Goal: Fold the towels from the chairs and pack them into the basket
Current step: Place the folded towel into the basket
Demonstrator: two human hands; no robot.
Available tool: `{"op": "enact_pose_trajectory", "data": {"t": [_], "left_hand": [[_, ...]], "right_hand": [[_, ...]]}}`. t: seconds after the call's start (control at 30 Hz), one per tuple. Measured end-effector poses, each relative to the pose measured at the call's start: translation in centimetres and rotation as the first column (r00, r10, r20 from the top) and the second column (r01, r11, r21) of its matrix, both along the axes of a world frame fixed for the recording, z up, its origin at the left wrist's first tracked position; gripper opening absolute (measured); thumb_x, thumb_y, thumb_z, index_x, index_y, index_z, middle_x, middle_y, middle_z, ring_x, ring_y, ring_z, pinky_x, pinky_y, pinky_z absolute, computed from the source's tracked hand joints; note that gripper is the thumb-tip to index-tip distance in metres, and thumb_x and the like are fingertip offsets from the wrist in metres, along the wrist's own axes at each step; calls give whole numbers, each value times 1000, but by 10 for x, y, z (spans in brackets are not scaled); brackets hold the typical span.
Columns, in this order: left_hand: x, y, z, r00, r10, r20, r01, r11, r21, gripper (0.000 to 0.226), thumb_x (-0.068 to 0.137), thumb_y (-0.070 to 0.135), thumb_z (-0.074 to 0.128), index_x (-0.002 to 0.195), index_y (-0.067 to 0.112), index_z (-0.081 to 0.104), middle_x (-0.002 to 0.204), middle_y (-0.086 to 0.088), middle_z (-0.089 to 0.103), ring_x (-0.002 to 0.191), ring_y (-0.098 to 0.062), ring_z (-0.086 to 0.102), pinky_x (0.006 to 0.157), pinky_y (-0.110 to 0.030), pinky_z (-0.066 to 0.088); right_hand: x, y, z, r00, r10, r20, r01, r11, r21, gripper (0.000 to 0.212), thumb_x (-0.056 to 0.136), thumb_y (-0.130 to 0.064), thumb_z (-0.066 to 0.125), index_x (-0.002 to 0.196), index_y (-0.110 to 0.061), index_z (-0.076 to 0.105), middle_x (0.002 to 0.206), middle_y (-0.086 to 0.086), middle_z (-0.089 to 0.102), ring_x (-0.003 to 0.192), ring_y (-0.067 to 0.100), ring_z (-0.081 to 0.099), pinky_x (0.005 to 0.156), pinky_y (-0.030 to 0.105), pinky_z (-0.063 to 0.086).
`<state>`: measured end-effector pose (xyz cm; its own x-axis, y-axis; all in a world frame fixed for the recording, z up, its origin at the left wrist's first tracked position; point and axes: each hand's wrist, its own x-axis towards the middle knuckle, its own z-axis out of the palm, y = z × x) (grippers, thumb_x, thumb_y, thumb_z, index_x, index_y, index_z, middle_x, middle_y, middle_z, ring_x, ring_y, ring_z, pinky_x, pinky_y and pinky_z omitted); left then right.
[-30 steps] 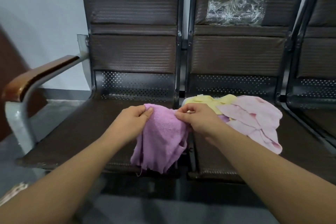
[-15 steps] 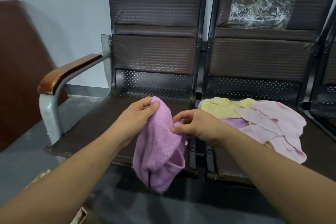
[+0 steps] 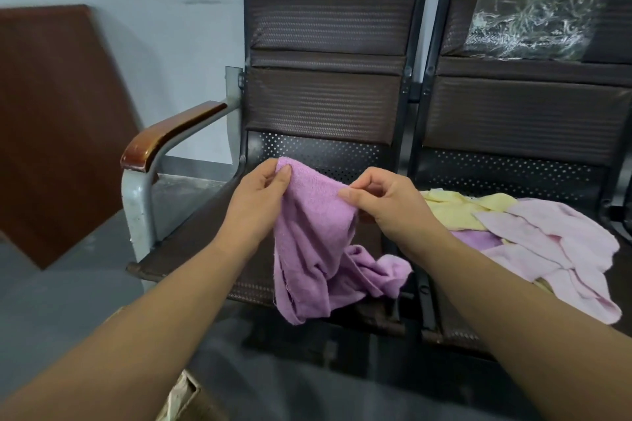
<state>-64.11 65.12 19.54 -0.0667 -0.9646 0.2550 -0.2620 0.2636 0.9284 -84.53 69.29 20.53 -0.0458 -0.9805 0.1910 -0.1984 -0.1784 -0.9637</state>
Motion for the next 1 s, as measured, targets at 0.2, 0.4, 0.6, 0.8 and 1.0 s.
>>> {"op": "enact_pose_trajectory", "data": {"t": [0.2, 0.4, 0.6, 0.8, 1.0], "left_hand": [[7, 12, 9, 915, -357, 186, 234, 848, 475, 47, 85, 57, 64, 107, 18, 75, 100, 5, 77, 95, -13, 73, 83, -28, 56], [9, 7, -3, 848, -203, -489, 449, 764, 462, 36, 88, 7, 63, 123, -4, 61, 115, -19, 69, 103, -28, 66, 94, -40, 53], [9, 2, 3, 851, -57, -522, 272, 898, 346, 28, 90, -9, 48, 113, -1, 61, 95, -17, 66, 88, -24, 64, 81, -34, 53], [3, 5, -1, 794, -175, -582, 482, 764, 428, 51, 87, 25, 72, 120, -12, 62, 120, -30, 65, 114, -37, 64, 102, -44, 50], [-4, -2, -8, 799, -39, -600, 345, 846, 405, 17, 94, 4, 51, 102, 8, 66, 102, -21, 66, 92, -24, 65, 87, -30, 53]], "right_hand": [[13, -12, 9, 940, -111, 323, 78, 990, 114, 20, 94, -13, 68, 76, -12, 57, 60, 3, 53, 53, 14, 46, 46, 23, 41], [1, -23, -5, 963, -253, 90, 250, 967, 42, 16, 87, -12, 75, 84, 2, 67, 58, 4, 47, 54, 10, 38, 51, 21, 35], [15, -23, -9, 993, -68, 96, 61, 996, 70, 10, 89, -17, 74, 80, -15, 72, 65, 2, 55, 66, 18, 47, 66, 31, 42], [33, -12, -2, 971, 187, 152, -204, 973, 107, 20, 97, -1, 57, 108, -7, 74, 99, 9, 76, 83, 12, 69, 69, 23, 55], [30, -20, -13, 956, 1, 293, -105, 935, 339, 14, 93, -4, 65, 107, -4, 66, 107, 21, 69, 82, 28, 68, 75, 41, 60]]}}
